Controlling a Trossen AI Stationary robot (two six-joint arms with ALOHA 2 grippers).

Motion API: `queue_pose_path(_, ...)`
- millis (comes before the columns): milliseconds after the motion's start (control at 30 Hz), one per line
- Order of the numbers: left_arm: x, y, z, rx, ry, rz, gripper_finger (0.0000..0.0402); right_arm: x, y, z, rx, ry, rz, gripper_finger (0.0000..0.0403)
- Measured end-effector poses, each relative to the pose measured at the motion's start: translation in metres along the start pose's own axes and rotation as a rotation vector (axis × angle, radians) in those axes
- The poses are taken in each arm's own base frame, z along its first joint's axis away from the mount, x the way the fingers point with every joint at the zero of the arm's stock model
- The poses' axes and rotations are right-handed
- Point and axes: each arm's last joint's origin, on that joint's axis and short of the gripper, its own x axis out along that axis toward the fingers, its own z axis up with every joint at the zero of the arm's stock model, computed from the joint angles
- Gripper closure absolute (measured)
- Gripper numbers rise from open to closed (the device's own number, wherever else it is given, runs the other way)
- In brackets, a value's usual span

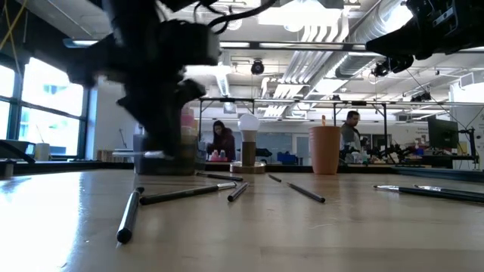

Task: Pick & Place Paint Supplies
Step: Put the silver paintbrush into the orange cup

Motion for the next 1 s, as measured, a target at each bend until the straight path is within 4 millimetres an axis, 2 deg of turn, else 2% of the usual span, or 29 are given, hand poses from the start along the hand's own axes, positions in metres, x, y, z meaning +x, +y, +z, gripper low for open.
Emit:
queue_pose_path(233, -0.025, 0.039, 0.032, -0.041, -0.088, 0.022, 0.0402, 0.000, 0.000, 0.000, -0.001, 0.000, 0.012, 0.0401)
queue_pose_path(433, -0.046, 0.078, 0.057, -0.069, -0.256, -0.025, 0.0401, 0.000, 0.002, -0.001, -0.014, 0.014, 0.058, 0.0401)
queue_pose_path(567, -0.061, 0.112, 0.071, -0.098, -0.433, -0.094, 0.0401, 0.000, 0.002, -0.005, -0.051, 0.048, 0.059, 0.0401)
queue_pose_path(767, -0.084, 0.166, 0.083, -0.108, -0.801, -0.193, 0.0401, 0.000, 0.002, -0.004, -0.048, 0.041, 0.058, 0.0401)
queue_pose_path(1000, -0.110, 0.209, 0.081, -0.008, -1.092, -0.179, 0.0401, 0.000, 0.002, 0.001, -0.052, -0.011, 0.056, 0.0401)
